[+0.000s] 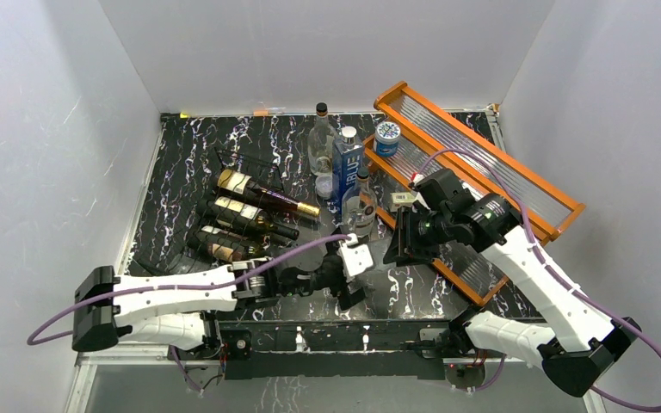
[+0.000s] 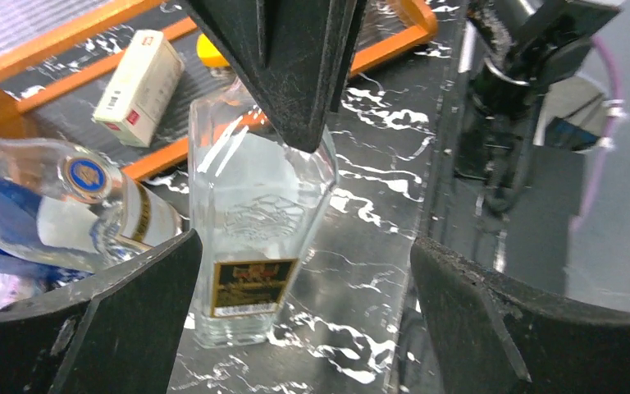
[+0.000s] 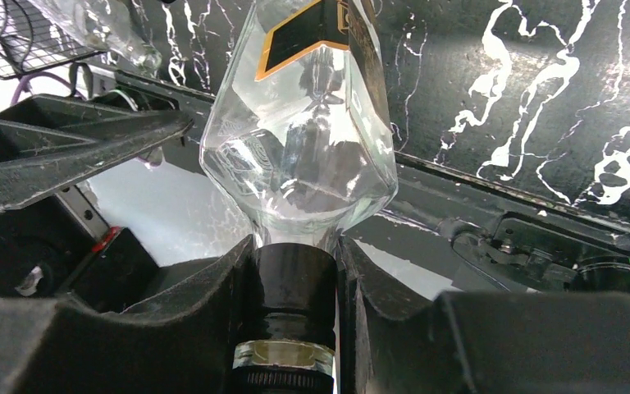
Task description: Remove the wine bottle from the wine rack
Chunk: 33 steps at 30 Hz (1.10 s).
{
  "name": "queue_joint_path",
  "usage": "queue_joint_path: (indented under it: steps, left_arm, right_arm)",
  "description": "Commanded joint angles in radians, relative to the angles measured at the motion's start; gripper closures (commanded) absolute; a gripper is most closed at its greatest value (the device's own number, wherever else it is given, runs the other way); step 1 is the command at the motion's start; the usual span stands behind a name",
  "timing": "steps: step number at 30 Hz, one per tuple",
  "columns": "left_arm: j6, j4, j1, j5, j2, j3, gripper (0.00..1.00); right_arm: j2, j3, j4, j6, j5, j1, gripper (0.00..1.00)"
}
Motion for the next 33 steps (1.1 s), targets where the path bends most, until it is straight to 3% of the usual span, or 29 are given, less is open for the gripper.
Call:
queue_joint_path:
  steps: [1, 8, 10, 13, 16, 23, 30, 33]
  left_arm:
    - [0.159, 0.275, -0.025, -0.142, 0.056, -0.056, 0.02]
    - [0.202, 0.358, -0.029, -0.226, 0.203, -0.028, 0.02]
    - [0.202, 0.372, -0.029, -0.238, 0.228, -0.018, 0.06]
    - [0.194, 0.381, -0.029, -0.25, 0.259, -0.01, 0.19]
    - [0.168, 0.413, -0.03, -0.288, 0.269, -0.021, 0.46]
    - [0.07, 0.473, -0.029, -0.328, 0.278, -0.049, 0.84]
    - [-0.027, 0.483, -0.029, -0.38, 0.277, -0.074, 0.91]
    - [-0.053, 0.47, -0.03, -0.392, 0.275, -0.078, 0.92]
  right_arm:
    - [-0.008, 0.093, 0.049, -0.047, -0.027, -0.001, 1.0]
    - [0.011, 0.119, 0.042, -0.062, -0.017, -0.001, 1.0]
    - [0.013, 0.121, 0.044, -0.065, -0.015, -0.001, 1.0]
    - [0.019, 0.128, 0.041, -0.08, -0.01, -0.002, 1.0]
    - [0.021, 0.132, 0.045, -0.099, -0.004, -0.002, 0.99]
    - [0.031, 0.121, 0.096, -0.195, 0.075, -0.002, 0.54]
    - [0.061, 0.157, 0.098, -0.29, 0.204, -0.002, 0.26]
    - [0.059, 0.143, 0.123, -0.322, 0.182, -0.002, 0.21]
